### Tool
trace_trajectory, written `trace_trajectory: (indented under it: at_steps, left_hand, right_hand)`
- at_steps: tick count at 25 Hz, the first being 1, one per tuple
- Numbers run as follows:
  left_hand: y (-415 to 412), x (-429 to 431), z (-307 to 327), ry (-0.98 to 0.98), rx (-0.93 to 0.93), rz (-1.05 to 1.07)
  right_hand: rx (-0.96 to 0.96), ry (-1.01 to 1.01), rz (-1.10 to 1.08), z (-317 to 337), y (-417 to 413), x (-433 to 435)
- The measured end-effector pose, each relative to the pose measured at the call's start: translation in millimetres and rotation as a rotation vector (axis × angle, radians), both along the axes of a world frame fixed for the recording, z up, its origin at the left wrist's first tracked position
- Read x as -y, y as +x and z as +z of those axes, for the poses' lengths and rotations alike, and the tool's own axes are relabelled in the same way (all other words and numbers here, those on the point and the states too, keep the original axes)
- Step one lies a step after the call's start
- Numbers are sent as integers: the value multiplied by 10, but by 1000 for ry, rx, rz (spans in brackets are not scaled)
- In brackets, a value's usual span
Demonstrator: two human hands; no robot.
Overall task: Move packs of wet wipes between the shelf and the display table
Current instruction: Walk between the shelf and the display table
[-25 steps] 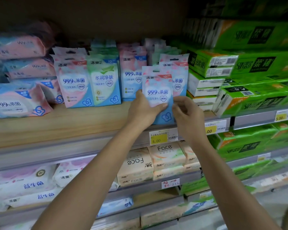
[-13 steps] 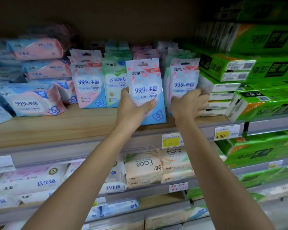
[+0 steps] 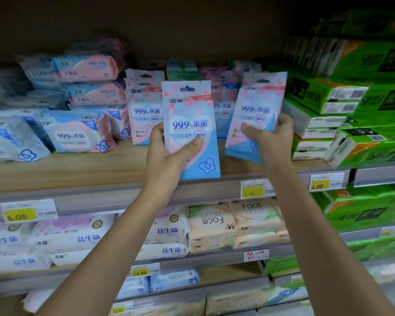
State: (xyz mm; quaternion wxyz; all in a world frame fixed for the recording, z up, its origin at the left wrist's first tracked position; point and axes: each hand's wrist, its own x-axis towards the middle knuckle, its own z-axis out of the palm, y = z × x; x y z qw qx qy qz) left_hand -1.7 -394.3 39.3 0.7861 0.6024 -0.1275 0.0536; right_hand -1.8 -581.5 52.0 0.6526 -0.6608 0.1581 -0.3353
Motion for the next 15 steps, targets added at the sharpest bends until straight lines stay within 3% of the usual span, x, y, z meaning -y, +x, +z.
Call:
trace_trajectory:
  at_steps: [6, 10, 15]
  left_hand:
    - [-439, -632, -162, -24, -46, 124]
    - [-995, -1013, -507, 7, -136, 284]
    - [-1998, -1254, -1115, 0, -337, 547]
  right_hand:
    - [48, 205, 374, -117, -621, -510]
    - [-71, 80, 599, -546, -1038, -884]
    - [-327, 105, 961, -1170, -1411, -1241]
